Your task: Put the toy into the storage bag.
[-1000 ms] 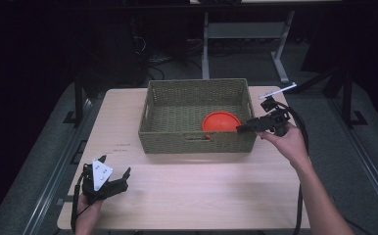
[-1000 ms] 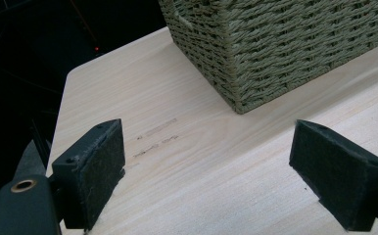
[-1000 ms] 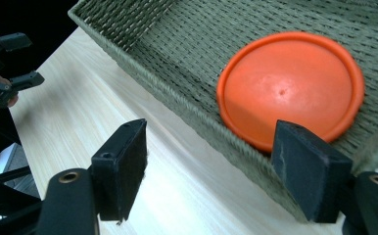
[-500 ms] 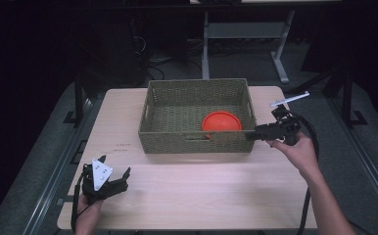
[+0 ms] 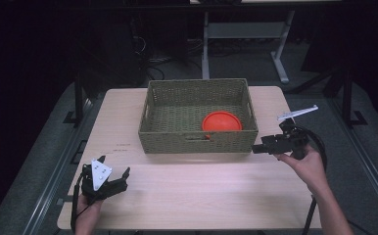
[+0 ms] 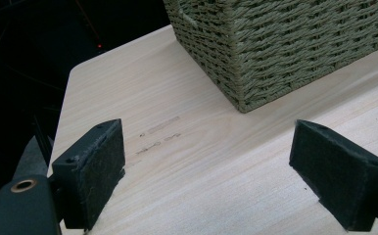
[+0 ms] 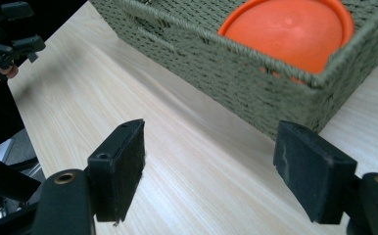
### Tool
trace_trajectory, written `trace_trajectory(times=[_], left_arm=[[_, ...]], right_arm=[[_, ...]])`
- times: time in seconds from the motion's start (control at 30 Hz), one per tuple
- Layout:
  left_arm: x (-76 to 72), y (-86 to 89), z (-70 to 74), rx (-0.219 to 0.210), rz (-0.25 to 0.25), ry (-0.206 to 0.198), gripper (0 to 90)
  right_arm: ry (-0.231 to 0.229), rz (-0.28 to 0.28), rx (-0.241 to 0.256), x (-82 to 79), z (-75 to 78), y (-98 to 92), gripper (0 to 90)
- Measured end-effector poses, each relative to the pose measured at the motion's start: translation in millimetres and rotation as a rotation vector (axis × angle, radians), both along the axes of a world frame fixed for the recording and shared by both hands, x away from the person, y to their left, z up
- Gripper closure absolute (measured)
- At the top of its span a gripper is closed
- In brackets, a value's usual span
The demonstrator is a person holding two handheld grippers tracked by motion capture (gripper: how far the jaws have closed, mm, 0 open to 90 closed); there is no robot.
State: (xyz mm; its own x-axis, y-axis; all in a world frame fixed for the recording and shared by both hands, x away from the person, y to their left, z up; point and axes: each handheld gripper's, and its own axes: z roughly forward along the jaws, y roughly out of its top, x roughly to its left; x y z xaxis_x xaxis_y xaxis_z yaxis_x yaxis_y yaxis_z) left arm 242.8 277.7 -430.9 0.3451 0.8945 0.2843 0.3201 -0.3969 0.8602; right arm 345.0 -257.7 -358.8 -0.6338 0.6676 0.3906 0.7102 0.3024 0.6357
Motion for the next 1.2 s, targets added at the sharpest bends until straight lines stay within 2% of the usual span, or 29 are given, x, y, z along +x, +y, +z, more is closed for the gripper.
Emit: trace_trajectory(times=[0.7,1.0,1.1,1.2], left_arm=[[-0.9,1.2,0.4,0.000,0.005,0.000,12.8],[0.1,1.3,-1.2,-0.009,0.011,-0.001,12.8],[0.1,2.2,-0.9,0.002,0.010,0.005,12.8],[1.3,2.2,-1.4,-0.013,0.013,0.000,12.8]], right_arm=[[0.021,-0.050,0.043,-23.4,-32.4,-28.9,26.5],[0.040,-0.073,0.050,-37.7,-56.4,-40.8,25.9],[0.039,-0.080,0.070,-47.7,-66.8,-45.9,25.8],[0.040,-0.083,0.077,-54.5,-74.4,-50.2,25.5]])
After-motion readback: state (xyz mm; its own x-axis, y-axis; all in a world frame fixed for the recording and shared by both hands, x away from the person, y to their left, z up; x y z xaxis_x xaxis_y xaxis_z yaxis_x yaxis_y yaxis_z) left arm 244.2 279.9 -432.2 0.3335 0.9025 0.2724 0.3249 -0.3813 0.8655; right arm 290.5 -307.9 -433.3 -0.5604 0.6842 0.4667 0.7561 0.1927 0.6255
